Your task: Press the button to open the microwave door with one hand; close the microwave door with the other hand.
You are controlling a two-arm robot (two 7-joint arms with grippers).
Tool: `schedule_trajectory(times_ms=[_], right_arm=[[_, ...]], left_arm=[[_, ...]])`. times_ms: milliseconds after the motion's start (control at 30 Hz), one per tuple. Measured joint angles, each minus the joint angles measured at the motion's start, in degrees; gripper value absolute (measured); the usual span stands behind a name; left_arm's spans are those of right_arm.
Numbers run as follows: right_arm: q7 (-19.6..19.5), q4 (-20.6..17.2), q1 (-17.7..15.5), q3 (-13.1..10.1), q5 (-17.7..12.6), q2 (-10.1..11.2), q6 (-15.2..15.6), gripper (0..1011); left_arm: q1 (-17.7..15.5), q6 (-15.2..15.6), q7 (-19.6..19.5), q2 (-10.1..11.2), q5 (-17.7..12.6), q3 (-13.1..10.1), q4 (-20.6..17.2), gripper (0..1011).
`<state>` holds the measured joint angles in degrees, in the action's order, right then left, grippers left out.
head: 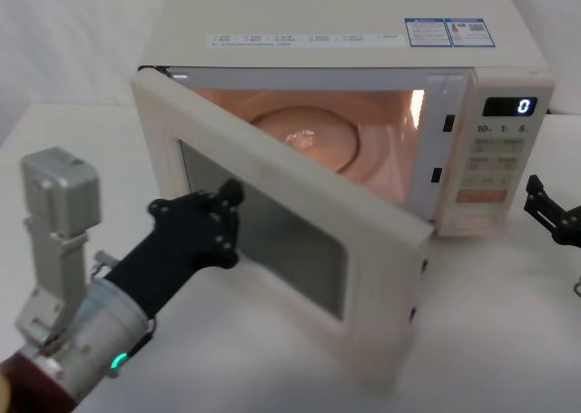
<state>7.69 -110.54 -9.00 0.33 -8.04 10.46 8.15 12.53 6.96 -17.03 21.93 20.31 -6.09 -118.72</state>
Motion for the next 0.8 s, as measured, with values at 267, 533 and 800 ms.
schedule_trajectory(times_ms=[267,533,800], right_arm=[[0.0,0.0,0.0,0.0,0.0,0.0,0.0,1002],[0.0,0.0,0.0,0.0,0.0,0.0,0.0,1002],[0.0,0.0,0.0,0.0,0.0,0.0,0.0,1002]], left_arm=[[-6.1,2.6,2.7,-2.5,-1.1,-6.2,1.4,0],[-5.6,0.8,7.8,-6.3,-3.3,-7.5,2.4,0],[0.0,-3.9,8.4,-6.2,-5.0,-5.0,2.3,0]])
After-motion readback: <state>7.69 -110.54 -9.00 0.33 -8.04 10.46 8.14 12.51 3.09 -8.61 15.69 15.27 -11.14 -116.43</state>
